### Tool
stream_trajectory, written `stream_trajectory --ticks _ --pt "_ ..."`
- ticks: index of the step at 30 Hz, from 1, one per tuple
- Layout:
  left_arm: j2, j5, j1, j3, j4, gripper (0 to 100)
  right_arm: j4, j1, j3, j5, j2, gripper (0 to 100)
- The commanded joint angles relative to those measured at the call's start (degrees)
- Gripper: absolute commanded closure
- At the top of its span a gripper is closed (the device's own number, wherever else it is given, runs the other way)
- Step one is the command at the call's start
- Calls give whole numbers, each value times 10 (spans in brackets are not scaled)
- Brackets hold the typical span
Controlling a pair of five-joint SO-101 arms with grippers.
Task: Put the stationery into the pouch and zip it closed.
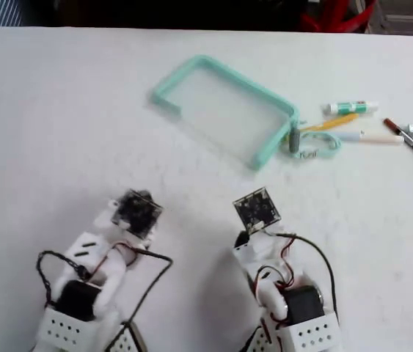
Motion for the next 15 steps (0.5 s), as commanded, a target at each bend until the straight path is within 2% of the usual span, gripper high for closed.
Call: stream_trajectory --ticks 1,10,15 --pt "-1 4 -81 -88 2 972 1 6 4 5 -3 981" --pt "9 4 -79 -254 14 958 5 5 4 5 -3 981" --pt "138 6 -63 -305 13 898 4 5 4 5 -3 981"
